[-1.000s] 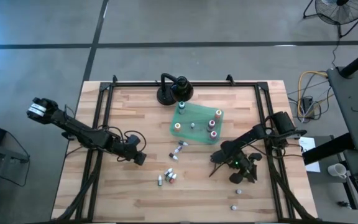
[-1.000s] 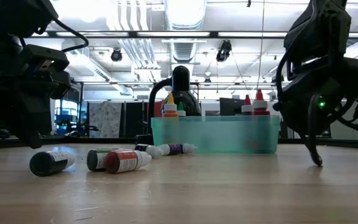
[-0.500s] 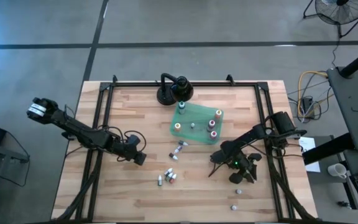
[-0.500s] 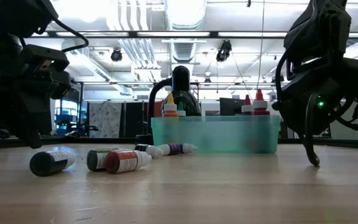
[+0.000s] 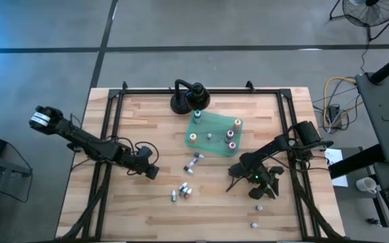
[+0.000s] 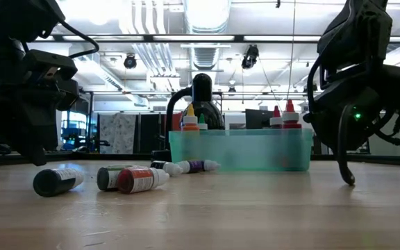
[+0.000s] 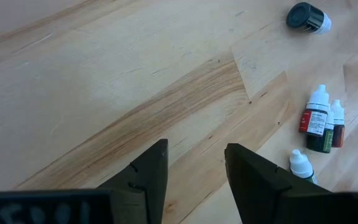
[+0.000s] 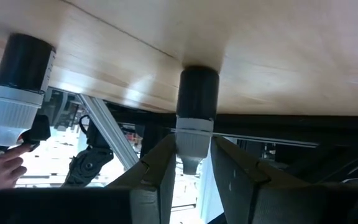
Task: Pick & Place food coloring
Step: Move the blue food coloring bottle to the bottom right of the table
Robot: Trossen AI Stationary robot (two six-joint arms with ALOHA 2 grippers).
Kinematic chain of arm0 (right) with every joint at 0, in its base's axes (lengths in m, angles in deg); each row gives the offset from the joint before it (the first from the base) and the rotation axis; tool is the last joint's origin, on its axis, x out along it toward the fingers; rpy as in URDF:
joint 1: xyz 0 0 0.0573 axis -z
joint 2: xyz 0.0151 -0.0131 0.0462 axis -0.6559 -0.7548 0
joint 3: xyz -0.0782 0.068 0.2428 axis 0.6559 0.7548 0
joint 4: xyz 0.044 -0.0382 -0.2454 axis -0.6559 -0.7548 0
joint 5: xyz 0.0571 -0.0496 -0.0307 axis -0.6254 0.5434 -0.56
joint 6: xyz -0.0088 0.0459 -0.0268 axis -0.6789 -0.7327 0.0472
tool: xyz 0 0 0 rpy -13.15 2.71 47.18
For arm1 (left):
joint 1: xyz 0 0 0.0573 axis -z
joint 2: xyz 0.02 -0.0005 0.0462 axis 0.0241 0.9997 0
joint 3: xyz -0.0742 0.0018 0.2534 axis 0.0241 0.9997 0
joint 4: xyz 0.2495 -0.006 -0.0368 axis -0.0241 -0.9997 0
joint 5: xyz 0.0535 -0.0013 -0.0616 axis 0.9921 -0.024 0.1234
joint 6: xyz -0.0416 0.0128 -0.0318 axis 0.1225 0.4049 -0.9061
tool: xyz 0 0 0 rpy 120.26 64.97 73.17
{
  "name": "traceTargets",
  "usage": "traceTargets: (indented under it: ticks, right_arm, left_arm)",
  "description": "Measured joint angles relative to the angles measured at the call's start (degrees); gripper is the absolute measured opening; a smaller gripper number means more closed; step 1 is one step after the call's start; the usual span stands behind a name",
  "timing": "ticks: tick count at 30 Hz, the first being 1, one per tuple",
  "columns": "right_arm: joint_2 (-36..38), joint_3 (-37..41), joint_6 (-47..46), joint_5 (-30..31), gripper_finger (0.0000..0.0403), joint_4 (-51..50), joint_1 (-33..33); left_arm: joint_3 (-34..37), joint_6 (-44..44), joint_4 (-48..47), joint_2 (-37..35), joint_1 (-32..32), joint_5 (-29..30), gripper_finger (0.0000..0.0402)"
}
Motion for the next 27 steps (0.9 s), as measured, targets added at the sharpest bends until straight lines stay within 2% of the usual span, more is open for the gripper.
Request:
traceTargets:
  ticks: [11, 17, 27]
  right_arm:
    - [0.04, -0.05, -1.63, 0.99, 0.0096, 6.9, 0.2]
    - [0.17, -1.01, -1.29, 6.33, 0.0096, 7.32, 0.33]
    - [0.04, -2.66, -1.09, 7.37, 0.0096, 7.59, 0.33]
  left_arm:
    - [0.0, 0.0, 0.0, 0.0, -0.01, 0.0, 0.0133]
    - [0.0, 0.0, 0.0, 0.02, 0.01, 0.0, 0.0133]
    - [0.0, 0.0, 0.0, 0.02, 0.01, 0.0, 0.0133]
